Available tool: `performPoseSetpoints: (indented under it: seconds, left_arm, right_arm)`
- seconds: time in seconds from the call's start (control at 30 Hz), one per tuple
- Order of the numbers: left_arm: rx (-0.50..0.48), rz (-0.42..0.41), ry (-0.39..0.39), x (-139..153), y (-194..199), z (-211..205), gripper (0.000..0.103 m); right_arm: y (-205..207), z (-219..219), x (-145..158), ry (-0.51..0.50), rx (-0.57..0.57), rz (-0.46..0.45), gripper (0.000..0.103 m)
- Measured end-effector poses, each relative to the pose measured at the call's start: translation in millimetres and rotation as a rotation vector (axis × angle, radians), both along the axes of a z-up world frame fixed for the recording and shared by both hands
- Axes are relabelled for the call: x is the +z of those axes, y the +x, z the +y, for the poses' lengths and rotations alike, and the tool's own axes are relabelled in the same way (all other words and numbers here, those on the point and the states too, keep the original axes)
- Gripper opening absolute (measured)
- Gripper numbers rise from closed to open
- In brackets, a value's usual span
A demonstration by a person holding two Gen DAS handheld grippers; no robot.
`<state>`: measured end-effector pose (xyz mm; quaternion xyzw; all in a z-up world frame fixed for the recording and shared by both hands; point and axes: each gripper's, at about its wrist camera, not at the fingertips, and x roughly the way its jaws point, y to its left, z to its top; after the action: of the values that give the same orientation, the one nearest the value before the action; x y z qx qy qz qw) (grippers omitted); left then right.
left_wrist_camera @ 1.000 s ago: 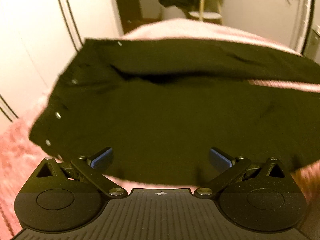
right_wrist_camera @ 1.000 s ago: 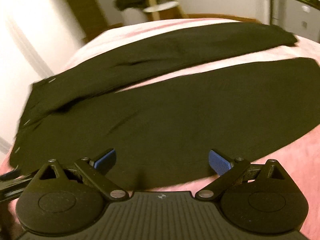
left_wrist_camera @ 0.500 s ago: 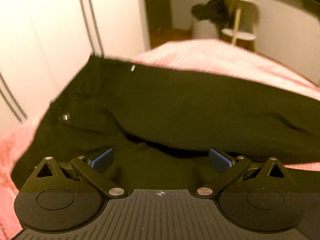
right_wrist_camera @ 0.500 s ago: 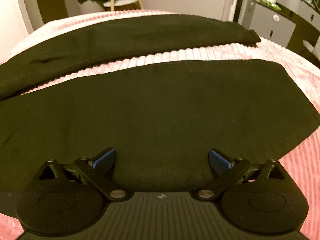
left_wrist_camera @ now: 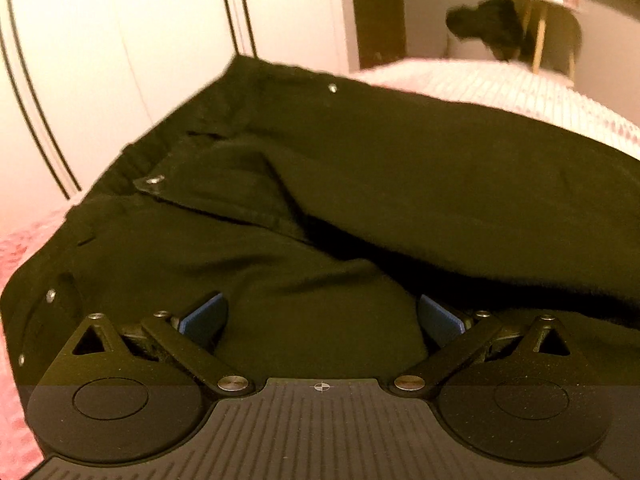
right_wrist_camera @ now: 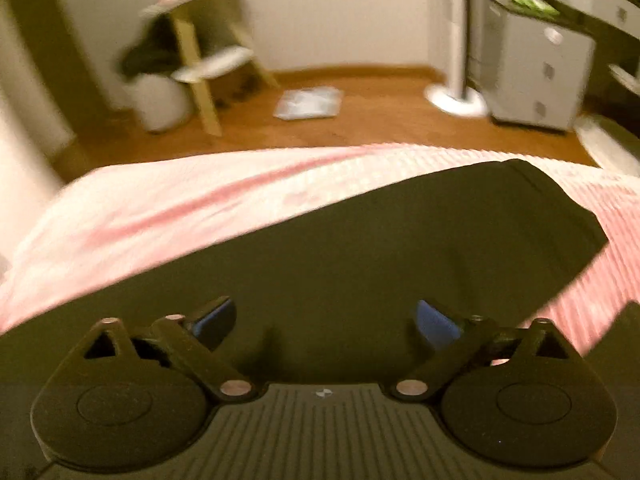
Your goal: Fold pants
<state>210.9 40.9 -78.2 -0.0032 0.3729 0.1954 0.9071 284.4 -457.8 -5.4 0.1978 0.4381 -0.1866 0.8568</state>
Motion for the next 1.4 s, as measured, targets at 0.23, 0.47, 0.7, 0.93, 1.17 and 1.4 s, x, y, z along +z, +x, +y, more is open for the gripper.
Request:
performPoseSetpoints:
  seconds: [0.23,0.47,0.7,0.93,1.17,1.4]
  left_arm:
    - [0.046,-0.08,0.023,-4.2,-15.5,-11.2,0.103]
    - [0.049,-0.096,0.035,-7.1,-16.8,-11.8,0.103]
    - [0.052,-0.099,0.019,-7.0,-15.9,-8.9,0.103]
    - [0.06,-0.118,-0.04,-0.1,-19.3,-0.2,0.103]
    - [0.077,-0.191,-0.209,12.2,-34.6,22.0,0.103]
    - [0.067,-0.196,-0.222,13.2,-42.3,23.4,0.103]
  right_arm:
    - [93.9,-30.4,-23.3,-0.022,-0.201,0.082,0.072]
    - [119.3,-40.8,-52.6,-0.023,-0.332,0.212,0.062]
    - [98.0,-28.0,-49.6,-0.12,-0.288,0.177,0.012]
    - [-14.9,-17.6,-0.9,-0.059,-0.209,-0.124,0.002]
    - [-176.9,25.8,-53.8,0.026,-0.266,-0.182,0.001]
    - [-211.7,15.7,-38.7,-0.11,-0.305,-0.211,0.03]
